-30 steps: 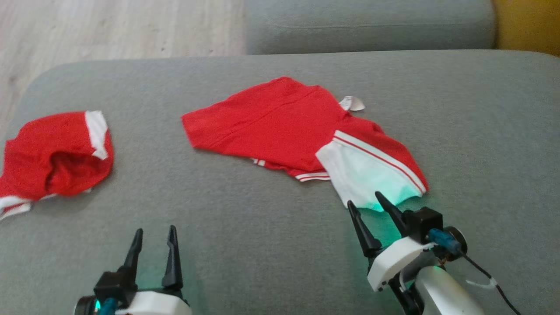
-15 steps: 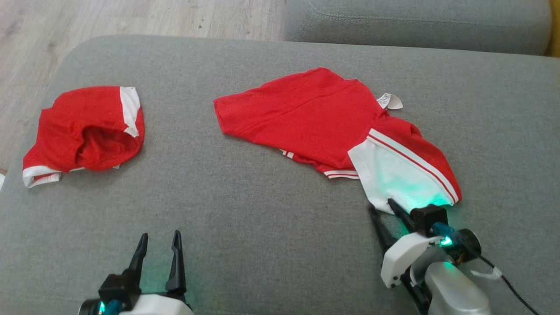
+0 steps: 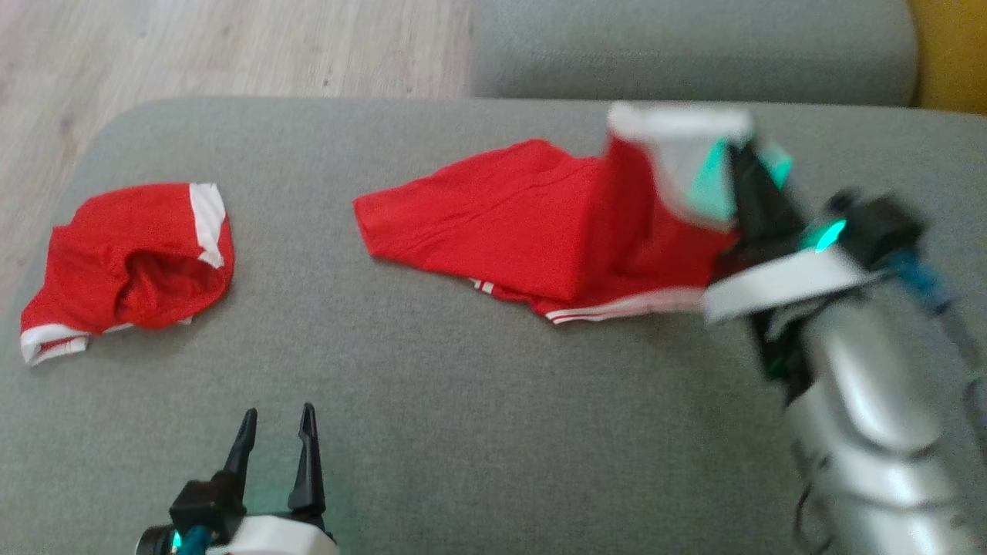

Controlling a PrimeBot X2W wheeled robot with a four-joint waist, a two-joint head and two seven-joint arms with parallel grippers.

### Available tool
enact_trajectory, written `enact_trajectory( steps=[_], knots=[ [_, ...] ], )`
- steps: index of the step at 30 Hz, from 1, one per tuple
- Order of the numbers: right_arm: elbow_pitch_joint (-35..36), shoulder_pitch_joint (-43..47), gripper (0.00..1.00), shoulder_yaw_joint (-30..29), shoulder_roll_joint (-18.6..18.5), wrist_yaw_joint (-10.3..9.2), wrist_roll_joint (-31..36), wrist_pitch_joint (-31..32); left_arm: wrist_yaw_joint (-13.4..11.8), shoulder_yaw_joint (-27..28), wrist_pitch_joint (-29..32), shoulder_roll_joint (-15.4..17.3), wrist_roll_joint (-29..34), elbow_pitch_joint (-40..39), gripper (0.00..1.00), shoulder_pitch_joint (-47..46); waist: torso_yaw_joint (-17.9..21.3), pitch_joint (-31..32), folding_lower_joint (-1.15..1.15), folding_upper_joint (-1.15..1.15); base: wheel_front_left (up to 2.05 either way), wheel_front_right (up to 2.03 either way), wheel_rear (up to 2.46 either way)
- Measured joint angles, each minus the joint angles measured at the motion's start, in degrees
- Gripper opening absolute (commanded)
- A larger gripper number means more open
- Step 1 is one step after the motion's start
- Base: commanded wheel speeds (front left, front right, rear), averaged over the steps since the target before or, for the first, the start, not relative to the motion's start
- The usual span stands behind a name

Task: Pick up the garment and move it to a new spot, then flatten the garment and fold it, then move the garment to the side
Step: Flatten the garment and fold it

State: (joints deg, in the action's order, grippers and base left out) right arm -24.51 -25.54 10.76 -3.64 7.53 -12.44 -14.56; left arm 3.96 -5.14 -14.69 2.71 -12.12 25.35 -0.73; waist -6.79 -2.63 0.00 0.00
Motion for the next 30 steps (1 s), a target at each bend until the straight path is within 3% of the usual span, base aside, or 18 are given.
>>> enact_trajectory(
  steps=[4,10,17,24,30],
  knots=[
    [4.11,-6.61,0.0,-4.71,-3.91,0.0,-0.25,-0.05,-0.26,-0.36,0.0,0.01,-0.42,0.09,1.0,0.97,0.85,2.07,0.0,0.0,0.0,0.0,0.0],
    [4.63,-16.08,0.0,-5.76,-11.31,0.0,-0.59,-0.07,-0.63,-1.94,0.0,0.03,-1.23,0.31,1.0,2.43,0.91,3.79,0.0,0.0,0.0,0.0,0.0],
    [2.24,-24.66,0.0,3.1,-13.51,0.0,-0.08,-0.09,-0.93,-4.09,0.0,0.07,-2.21,0.83,1.0,2.7,-0.69,4.25,0.0,0.0,0.0,0.0,0.0],
    [-4.52,-35.53,0.0,14.89,-13.55,0.0,1.19,-0.13,-1.15,-6.88,0.0,0.07,-3.87,1.87,1.0,3.31,-5.32,4.29,0.0,0.0,0.0,0.0,0.0],
    [-6.55,-43.86,0.0,17.52,-15.15,0.0,3.42,-0.13,-1.2,-7.77,0.0,0.11,-3.85,2.48,1.0,3.5,-10.75,4.58,0.0,0.0,0.0,0.0,0.0]
  ],
)
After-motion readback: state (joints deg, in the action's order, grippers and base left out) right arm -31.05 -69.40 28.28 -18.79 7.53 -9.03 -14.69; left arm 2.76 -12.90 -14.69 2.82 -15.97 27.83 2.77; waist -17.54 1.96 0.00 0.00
